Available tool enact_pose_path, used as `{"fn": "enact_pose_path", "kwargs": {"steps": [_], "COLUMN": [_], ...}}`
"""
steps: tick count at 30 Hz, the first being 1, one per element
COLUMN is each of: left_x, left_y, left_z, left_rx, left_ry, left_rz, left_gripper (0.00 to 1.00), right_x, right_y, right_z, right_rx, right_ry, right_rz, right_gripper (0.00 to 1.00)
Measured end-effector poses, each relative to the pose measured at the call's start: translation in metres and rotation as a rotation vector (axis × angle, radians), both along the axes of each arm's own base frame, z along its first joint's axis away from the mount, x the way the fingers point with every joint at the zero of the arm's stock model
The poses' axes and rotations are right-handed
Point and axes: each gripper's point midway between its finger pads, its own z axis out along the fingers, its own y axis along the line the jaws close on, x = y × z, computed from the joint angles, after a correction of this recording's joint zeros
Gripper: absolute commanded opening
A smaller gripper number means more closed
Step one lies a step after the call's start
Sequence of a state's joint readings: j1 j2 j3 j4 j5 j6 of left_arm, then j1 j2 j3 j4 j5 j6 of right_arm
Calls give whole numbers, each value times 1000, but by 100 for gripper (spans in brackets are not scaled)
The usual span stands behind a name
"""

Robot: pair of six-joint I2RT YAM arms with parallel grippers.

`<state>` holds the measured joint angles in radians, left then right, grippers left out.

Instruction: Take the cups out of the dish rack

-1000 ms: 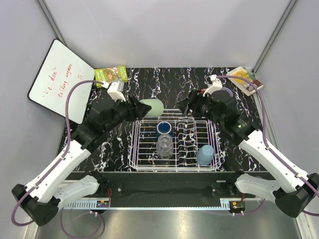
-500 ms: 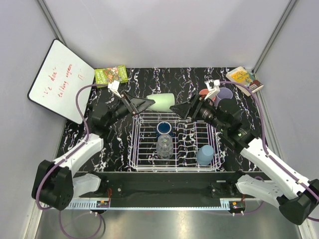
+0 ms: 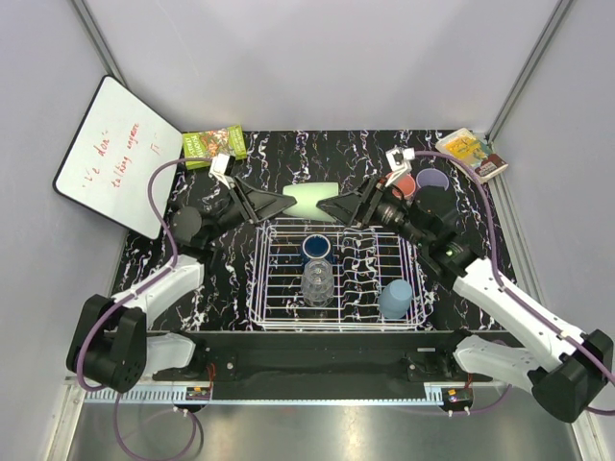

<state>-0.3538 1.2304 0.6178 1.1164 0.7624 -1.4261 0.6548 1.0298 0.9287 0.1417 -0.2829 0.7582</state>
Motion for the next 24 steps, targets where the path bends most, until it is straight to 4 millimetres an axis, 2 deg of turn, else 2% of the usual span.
{"fn": "enact_pose_path", "kwargs": {"steps": [5, 6, 8, 9, 10, 13, 14, 15, 17, 18, 24], "left_x": [1, 1, 2, 2, 2, 2, 2, 3, 3, 4, 5], "left_y": [0, -1, -2, -2, -2, -1, -2, -2, -3, -4, -4], "left_z": [-11, -13, -17, -18, -18, -18, -18, -19, -23, -26, -27], "left_rx": [13, 17, 27, 28, 28, 27, 29, 32, 57, 79, 186], "left_ry": [33, 42, 52, 60, 60, 66, 64, 65, 52, 49, 7], "left_rz": [-10, -12, -14, -16, -18, -22, -22, -23, -24, -24, 15], "left_gripper": [0, 0, 0, 0, 0, 39, 69, 77, 90, 93, 95], "right_x": [1, 1, -2, -2, -4, -9, -9, -9, -9, -10, -10], "right_y": [17, 19, 23, 24, 24, 26, 26, 26, 24, 23, 0], "right_z": [-4, -4, -3, -2, 0, 7, 7, 7, 4, 3, -5], "right_rx": [30, 34, 48, 54, 59, 84, 84, 82, 67, 61, -43], "right_ry": [23, 29, 37, 37, 36, 30, 31, 32, 34, 36, 17], "right_rz": [76, 87, 113, 119, 127, 156, 157, 155, 145, 142, 37], "right_gripper": [46, 34, 21, 6, 0, 0, 0, 0, 0, 0, 0]}}
